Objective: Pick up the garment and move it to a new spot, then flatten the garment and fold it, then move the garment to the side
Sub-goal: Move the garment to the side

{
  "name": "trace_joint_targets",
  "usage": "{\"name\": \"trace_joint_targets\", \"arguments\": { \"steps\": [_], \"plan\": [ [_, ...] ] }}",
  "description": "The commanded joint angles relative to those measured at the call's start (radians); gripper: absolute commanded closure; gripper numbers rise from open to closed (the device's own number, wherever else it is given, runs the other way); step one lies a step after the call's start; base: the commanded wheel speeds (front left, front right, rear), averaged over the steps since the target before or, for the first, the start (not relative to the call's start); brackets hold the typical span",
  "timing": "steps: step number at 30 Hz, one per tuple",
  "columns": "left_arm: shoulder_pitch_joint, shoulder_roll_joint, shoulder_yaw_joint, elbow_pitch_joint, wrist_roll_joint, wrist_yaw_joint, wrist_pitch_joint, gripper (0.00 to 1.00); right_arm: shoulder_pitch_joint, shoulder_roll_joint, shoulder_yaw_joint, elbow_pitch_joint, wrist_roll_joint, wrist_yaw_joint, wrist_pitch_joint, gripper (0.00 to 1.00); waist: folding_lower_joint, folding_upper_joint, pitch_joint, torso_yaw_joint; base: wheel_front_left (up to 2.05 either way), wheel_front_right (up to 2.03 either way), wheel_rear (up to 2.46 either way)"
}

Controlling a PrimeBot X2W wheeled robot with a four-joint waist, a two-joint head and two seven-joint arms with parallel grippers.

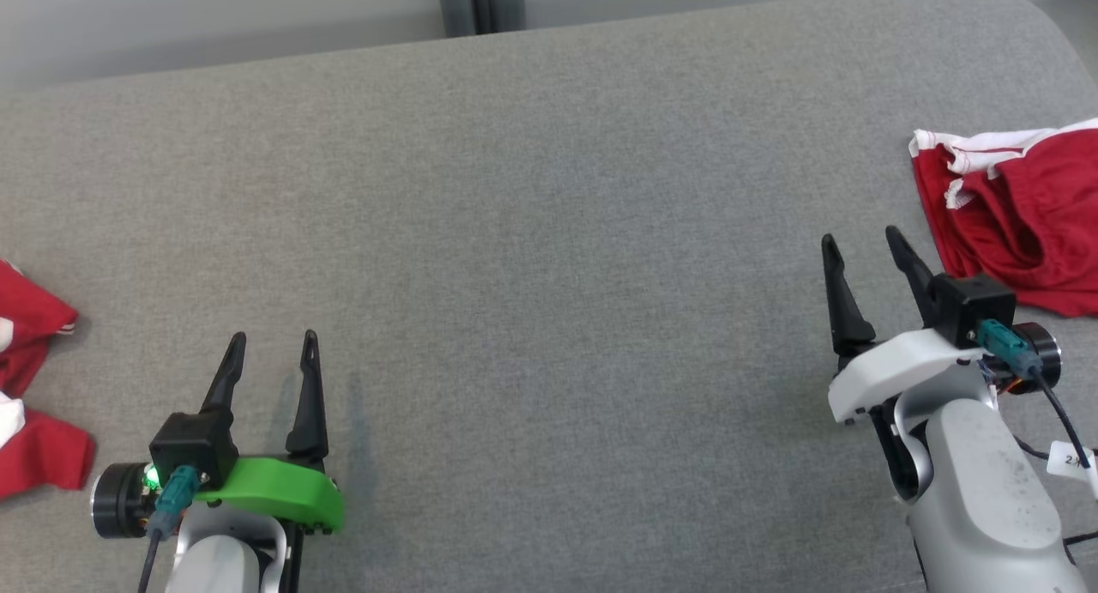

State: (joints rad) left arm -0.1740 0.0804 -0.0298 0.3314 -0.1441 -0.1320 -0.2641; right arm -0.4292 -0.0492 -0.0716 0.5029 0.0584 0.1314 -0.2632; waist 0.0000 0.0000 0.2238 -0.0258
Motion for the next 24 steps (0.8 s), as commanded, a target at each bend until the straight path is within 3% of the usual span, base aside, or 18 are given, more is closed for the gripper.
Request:
{"name": "trace_joint_targets", "arguments": {
  "steps": [1, 17, 24],
  "plan": [
    [0.022, -0.006, 0.011, 0.005, 0.006, 0.003, 0.0, 0.0, 0.032, -0.004, 0.002, 0.002, 0.018, -0.002, -0.002, 0.0, 0.0, 0.0, -0.051, 0.03, 0.0, 0.0, 0.0],
    [0.126, -0.028, 0.049, 0.006, 0.032, 0.003, 0.0, 0.0, 0.21, -0.004, 0.055, -0.066, 0.098, -0.002, -0.002, 0.0, 0.0, 0.0, -0.166, 0.054, 0.0, 0.0, 0.0],
    [0.134, -0.028, 0.014, -0.009, -0.027, 0.003, 0.0, 0.0, 0.23, -0.004, 0.09, -0.066, 0.121, -0.002, -0.002, 0.0, 0.0, 0.0, -0.163, 0.086, 0.0, 0.0, 0.0]
  ]
}}
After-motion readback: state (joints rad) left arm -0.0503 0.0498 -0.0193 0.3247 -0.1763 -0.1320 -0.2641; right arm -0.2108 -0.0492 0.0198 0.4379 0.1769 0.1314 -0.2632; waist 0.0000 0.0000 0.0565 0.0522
